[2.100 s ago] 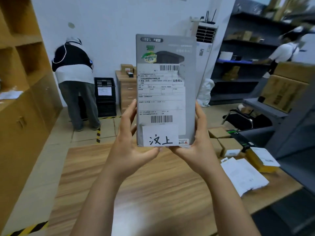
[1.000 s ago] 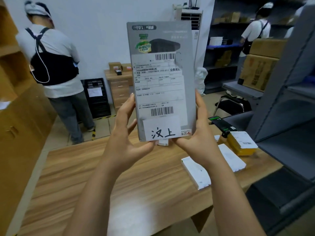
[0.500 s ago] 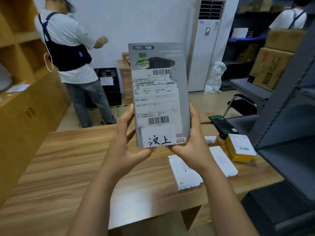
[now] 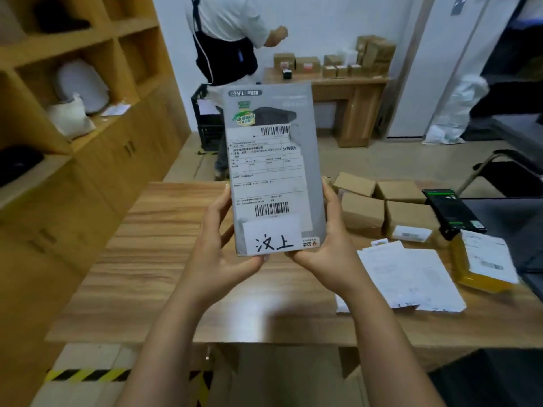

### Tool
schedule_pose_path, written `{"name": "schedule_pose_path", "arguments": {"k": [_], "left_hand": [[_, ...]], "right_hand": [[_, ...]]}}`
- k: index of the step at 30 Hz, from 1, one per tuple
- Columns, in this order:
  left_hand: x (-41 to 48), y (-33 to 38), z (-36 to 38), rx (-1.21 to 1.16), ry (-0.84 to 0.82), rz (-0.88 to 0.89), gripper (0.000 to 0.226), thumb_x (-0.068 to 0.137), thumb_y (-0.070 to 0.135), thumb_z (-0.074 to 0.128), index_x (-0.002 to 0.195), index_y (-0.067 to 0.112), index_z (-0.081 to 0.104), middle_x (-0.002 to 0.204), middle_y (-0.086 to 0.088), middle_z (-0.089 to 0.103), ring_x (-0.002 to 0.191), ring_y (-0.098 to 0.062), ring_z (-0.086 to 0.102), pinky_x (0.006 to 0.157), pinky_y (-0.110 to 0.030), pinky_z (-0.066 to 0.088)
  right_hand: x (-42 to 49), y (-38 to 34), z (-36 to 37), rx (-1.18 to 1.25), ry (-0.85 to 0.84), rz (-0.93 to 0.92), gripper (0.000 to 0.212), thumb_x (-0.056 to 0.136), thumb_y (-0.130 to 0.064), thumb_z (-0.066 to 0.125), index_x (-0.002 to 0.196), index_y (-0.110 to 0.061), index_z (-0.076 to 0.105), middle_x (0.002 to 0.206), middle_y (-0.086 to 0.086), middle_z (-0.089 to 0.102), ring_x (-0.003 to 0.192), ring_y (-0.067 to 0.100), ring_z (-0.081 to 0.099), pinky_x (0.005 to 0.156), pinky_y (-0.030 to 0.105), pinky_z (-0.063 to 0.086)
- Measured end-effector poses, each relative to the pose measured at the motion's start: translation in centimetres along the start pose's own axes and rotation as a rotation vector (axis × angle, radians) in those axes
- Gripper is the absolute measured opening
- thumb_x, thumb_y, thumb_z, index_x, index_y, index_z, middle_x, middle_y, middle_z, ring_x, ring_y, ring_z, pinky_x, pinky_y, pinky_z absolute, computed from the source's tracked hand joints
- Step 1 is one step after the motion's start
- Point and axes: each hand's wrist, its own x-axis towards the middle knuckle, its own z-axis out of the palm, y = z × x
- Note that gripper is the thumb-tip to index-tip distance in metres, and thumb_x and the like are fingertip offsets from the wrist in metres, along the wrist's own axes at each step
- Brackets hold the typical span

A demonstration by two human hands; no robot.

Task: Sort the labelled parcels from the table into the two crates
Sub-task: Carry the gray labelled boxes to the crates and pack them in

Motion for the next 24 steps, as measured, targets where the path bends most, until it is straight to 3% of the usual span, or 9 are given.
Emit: {"name": "schedule_pose_path", "arguments": {"k": [2,6,9,14,16,21,24], "left_hand": [[-1.0,-0.4,-1.8,0.008,0.045,-0.031,0.107,0.066,0.018,0.084,0.151,0.029,0.019,0.150,0.019,0.033,0.139,0.001,0.031,0.107,-0.027,0.040],[-4.0,-0.9,-5.9,0.046,0.163,-0.100,0.106,0.065,0.022,0.085,0.149,0.033,0.023,0.149,0.021,0.035,0.138,0.002,0.031,0.105,-0.025,0.043],[-7.4,-0.8,-9.4,0.081,0.267,-0.160,0.108,0.066,0.018,0.089,0.150,0.034,0.022,0.148,0.022,0.036,0.137,0.005,0.031,0.106,-0.021,0.041],[-14.7,0.1,-15.8,0.147,0.436,-0.247,0.108,0.065,0.021,0.087,0.150,0.035,0.021,0.150,0.023,0.032,0.138,0.005,0.029,0.110,-0.037,0.039],[-18.1,0.7,-18.3,0.164,0.516,-0.283,0.108,0.064,0.024,0.087,0.150,0.035,0.022,0.150,0.024,0.031,0.137,0.008,0.028,0.111,-0.034,0.037],[-28.0,2.5,-24.8,0.218,0.693,-0.382,0.110,0.062,0.026,0.088,0.149,0.038,0.022,0.149,0.027,0.031,0.135,0.013,0.027,0.108,-0.029,0.037],[-34.7,3.6,-28.3,0.235,0.788,-0.453,0.116,0.059,0.033,0.091,0.149,0.039,0.020,0.146,0.033,0.030,0.133,0.017,0.027,0.107,-0.024,0.036]], "right_hand": [[0.5,-0.1,1.7,0.006,-0.061,0.002,0.114,0.069,0.000,0.083,0.151,-0.040,0.015,0.133,-0.029,0.049,0.120,-0.004,0.053,0.096,0.033,0.053],[1.2,-1.1,6.0,0.063,-0.221,0.005,0.119,0.066,-0.004,0.087,0.152,-0.041,0.013,0.138,-0.024,0.046,0.122,-0.005,0.051,0.091,0.024,0.053],[1.0,-2.4,10.2,0.102,-0.357,-0.010,0.121,0.066,-0.003,0.087,0.151,-0.044,0.011,0.135,-0.024,0.045,0.119,-0.004,0.054,0.088,0.028,0.056],[-1.1,-5.1,18.9,0.140,-0.555,-0.069,0.120,0.068,0.000,0.085,0.151,-0.042,0.010,0.123,-0.040,0.048,0.116,-0.006,0.056,0.088,0.026,0.055],[-2.5,-6.4,22.5,0.156,-0.623,-0.099,0.118,0.069,0.002,0.084,0.150,-0.041,0.010,0.119,-0.046,0.048,0.116,-0.007,0.056,0.089,0.024,0.054],[-7.9,-9.9,32.2,0.216,-0.802,-0.123,0.117,0.067,-0.006,0.088,0.150,-0.046,0.015,0.140,-0.021,0.047,0.123,0.000,0.052,0.085,0.022,0.054],[-12.3,-12.0,38.2,0.243,-0.946,-0.120,0.115,0.068,-0.005,0.087,0.148,-0.048,0.017,0.142,-0.019,0.045,0.124,0.002,0.052,0.088,0.030,0.057]]}}
